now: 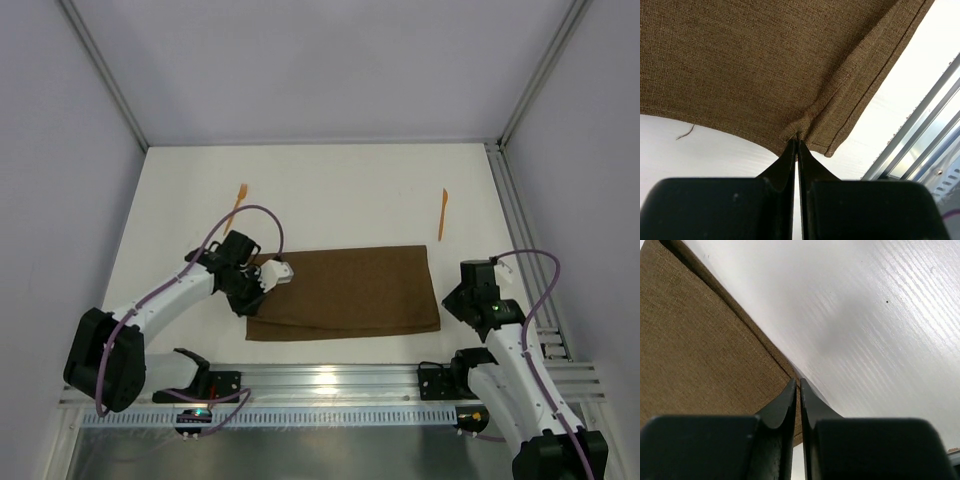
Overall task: Fold the napkin into a case and place the utensils inside
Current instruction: Fold and flatten the napkin at the center of the board, then move the rectangle-folded napkin to the center of the board.
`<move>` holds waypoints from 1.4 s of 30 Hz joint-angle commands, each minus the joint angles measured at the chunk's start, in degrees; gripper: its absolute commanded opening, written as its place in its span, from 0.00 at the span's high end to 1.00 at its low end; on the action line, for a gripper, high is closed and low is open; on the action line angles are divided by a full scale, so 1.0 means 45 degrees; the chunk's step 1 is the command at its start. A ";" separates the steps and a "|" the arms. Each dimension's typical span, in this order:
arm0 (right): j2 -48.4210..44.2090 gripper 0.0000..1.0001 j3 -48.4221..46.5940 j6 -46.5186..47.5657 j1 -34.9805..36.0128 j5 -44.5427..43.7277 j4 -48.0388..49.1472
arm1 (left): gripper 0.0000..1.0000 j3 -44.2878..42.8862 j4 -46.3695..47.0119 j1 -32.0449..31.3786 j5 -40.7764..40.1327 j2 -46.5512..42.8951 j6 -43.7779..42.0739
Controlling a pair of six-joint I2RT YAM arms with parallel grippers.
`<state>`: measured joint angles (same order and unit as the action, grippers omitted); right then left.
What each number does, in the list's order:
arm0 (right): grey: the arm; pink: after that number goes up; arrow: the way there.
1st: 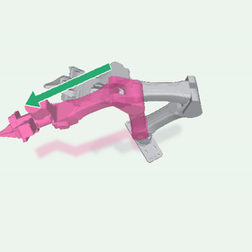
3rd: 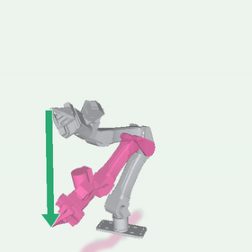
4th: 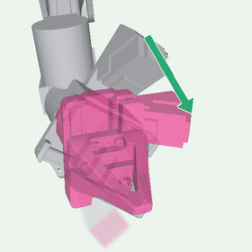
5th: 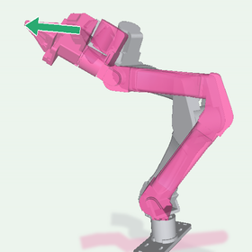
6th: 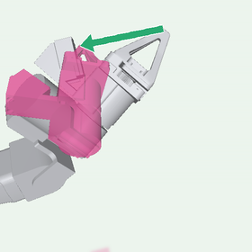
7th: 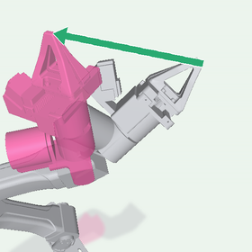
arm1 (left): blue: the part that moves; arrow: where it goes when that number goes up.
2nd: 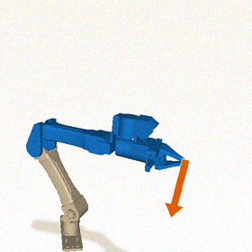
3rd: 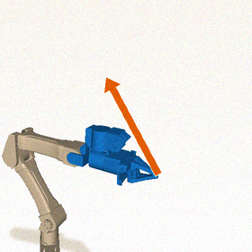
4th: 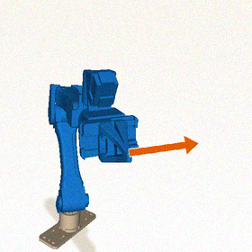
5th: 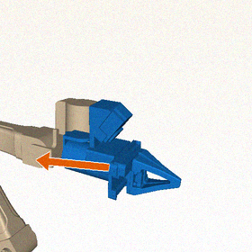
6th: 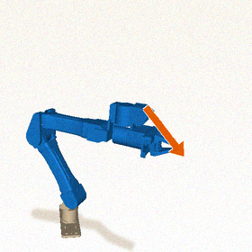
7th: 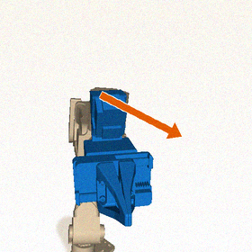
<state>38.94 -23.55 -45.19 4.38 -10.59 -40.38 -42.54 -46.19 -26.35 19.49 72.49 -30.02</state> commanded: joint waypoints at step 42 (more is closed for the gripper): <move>0.8357 0.68 -0.2540 0.1976 0.0881 0.1826 0.5476 | 0.57 -0.3474 0.2058 0.0660 -0.2799 0.4767 0.1826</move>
<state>74.00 -33.63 -35.99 7.94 -2.98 -21.39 -57.60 -48.73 -23.18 19.49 90.04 -30.63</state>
